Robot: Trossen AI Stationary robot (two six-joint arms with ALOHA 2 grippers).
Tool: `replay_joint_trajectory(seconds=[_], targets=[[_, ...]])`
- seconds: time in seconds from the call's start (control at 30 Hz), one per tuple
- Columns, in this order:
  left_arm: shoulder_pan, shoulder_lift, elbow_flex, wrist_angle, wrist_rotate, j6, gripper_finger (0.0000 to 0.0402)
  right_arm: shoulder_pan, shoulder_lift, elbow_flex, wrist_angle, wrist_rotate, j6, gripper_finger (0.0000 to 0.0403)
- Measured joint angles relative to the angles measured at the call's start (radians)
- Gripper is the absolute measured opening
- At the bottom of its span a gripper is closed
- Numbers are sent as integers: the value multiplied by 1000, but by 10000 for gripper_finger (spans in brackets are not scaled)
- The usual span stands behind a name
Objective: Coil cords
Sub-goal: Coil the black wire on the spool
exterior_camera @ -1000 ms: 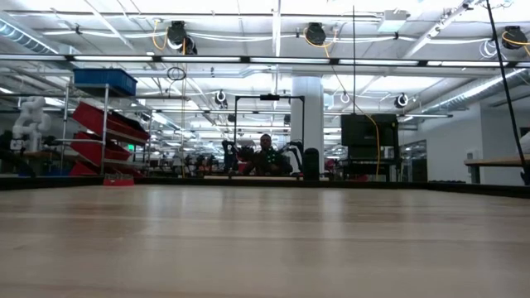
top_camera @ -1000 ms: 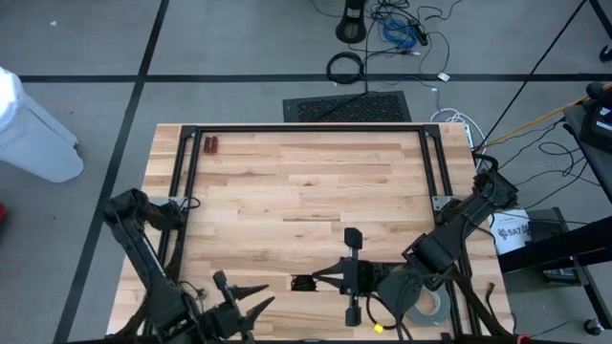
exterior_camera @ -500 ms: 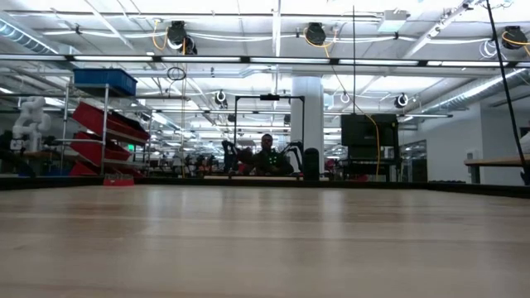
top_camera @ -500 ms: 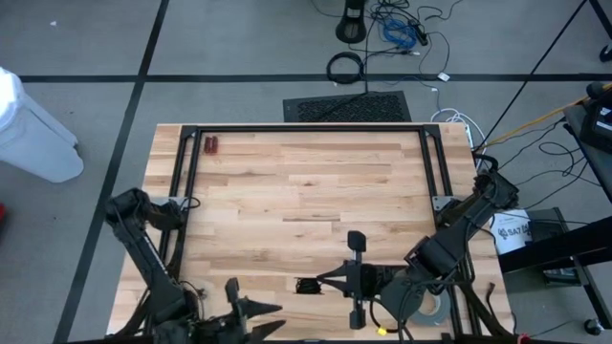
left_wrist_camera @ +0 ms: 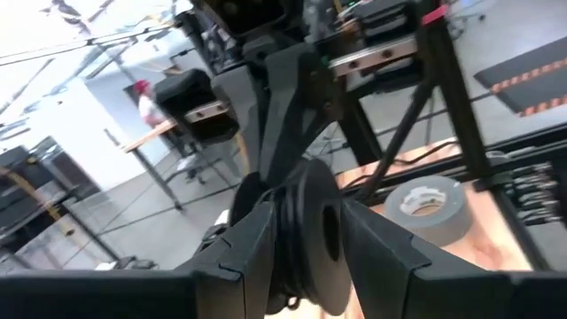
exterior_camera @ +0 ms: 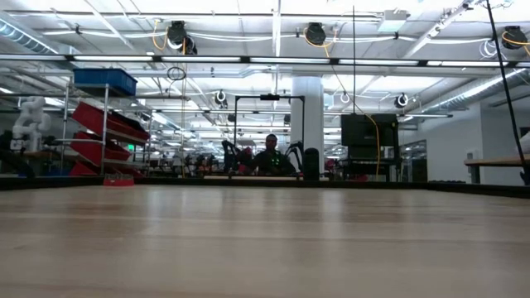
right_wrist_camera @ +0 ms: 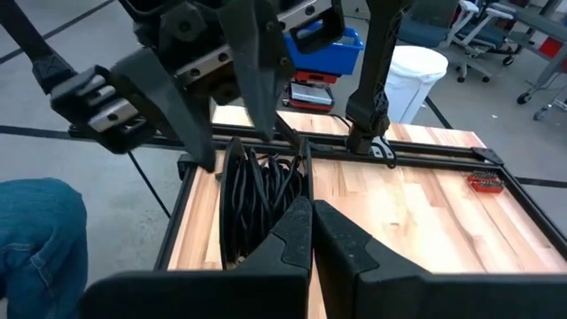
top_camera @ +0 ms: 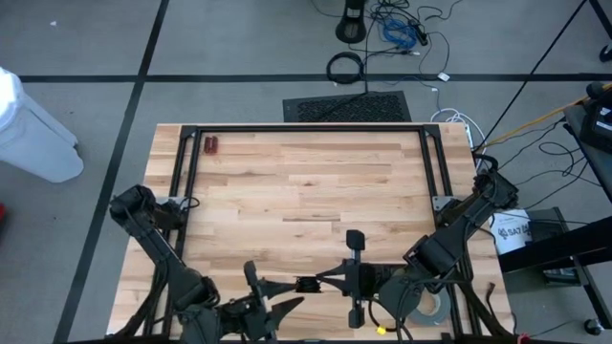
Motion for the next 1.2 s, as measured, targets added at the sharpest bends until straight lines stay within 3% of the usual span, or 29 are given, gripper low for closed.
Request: replay_joint_trajectory(seconds=[0.3,0.67,0.8,1.0,1.2], targets=[[19,-4,1,-42,102,-49,136,1,-2,0,-3,-2,-9,0],[21,-4,1,-87,109,-105,134,8,-3,0,-9,-29,-34,0],[30,-4,1,-102,109,-108,103,8,-3,0,-10,-30,-63,0],[47,-4,1,-109,109,-113,14,7,-5,0,-37,-25,-67,0],[55,-23,1,-165,116,-160,6,6,-5,0,-47,-17,-76,0]])
